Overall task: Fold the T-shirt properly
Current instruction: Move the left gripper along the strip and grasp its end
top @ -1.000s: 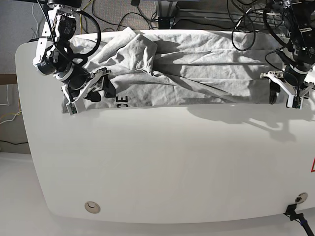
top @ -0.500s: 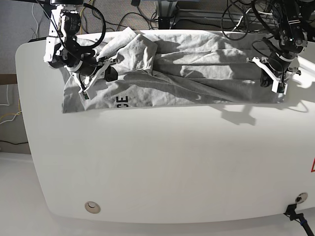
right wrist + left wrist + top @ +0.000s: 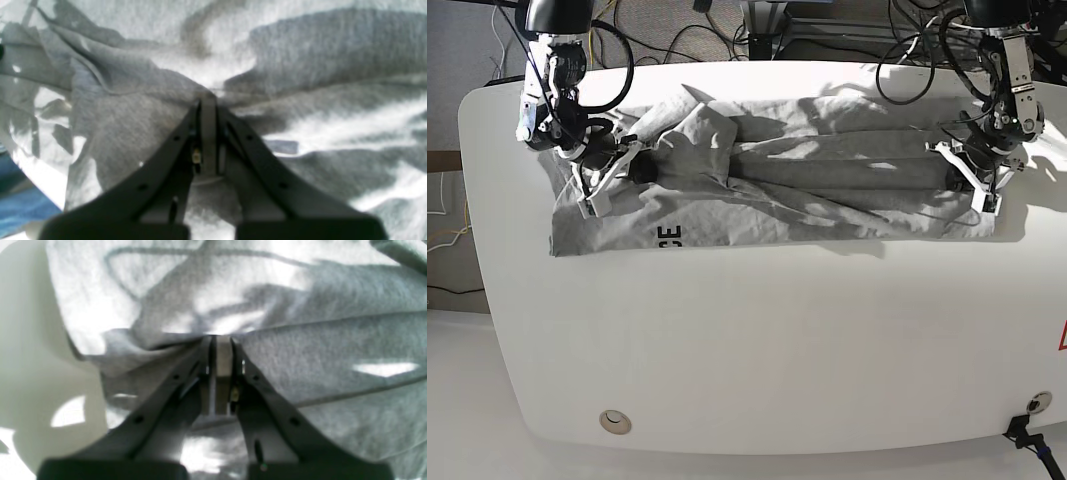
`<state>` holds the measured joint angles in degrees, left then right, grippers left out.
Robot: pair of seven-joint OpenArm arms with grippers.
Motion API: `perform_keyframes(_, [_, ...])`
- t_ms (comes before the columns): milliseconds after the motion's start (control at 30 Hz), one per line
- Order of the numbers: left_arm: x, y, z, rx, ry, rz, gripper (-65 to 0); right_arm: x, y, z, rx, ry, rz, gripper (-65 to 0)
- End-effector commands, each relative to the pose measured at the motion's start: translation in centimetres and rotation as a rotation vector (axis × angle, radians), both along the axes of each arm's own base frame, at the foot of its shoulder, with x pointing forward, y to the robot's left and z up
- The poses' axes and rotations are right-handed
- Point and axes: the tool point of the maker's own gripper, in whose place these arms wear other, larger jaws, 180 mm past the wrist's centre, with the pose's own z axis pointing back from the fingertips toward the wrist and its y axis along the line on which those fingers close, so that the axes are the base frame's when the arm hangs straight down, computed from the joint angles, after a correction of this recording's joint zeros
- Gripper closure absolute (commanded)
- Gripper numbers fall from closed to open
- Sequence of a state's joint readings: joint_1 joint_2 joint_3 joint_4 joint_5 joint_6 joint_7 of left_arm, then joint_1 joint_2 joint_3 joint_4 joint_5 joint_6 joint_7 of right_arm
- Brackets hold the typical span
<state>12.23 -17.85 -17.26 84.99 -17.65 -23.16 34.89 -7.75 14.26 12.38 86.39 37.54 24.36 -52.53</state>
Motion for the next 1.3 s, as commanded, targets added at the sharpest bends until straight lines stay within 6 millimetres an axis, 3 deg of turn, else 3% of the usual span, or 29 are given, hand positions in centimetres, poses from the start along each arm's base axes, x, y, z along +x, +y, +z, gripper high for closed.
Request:
perform_keyframes(0, [1.3,1.0,0.5,0.019,-0.011,0.011,0.0,0.1,-2.2,-1.3,-0.09,0.051,-0.027,0.0])
perform_keyframes(133, [2.8,1.3,1.1,0.015,-0.032,0.02,0.0,1.6,-3.3,-1.6,-0.092,0.055,-0.05,0.0])
perform_keyframes(267, [3.8,2.1,3.5,0.053,-0.088,0.005,-2.0,1.9,-3.1,-1.4,-0.083,0.047,-0.051,0.0])
perform_keyframes(333, [4.1,3.1,5.4,0.087,-0.126,0.011,-12.0,1.9,-3.1,-1.4,-0.083,0.047,-0.051,0.0])
perform_keyframes(500, [2.0,6.1,6.4,0.108,-0.092,-0.015,-45.8,1.9,-3.0,-1.4,-0.083,0.048,-0.051,0.0])
perform_keyframes(633, [0.4,6.1,5.5,0.092,-0.031,-0.05,-58.6,1.9,-3.0,-1.4,-0.084,0.047,-0.049,0.0])
perform_keyframes(967, [-1.8,5.3,0.1,-0.139,0.077,0.038,-59.0,1.9,-2.9,-1.4,-0.081,0.047,-0.049,0.0])
perform_keyframes(1267, [-1.1,-0.5,-1.0,-0.181,0.092,-0.084,-59.0,1.8,-2.9,-1.5,-0.078,0.049,-0.051,0.0])
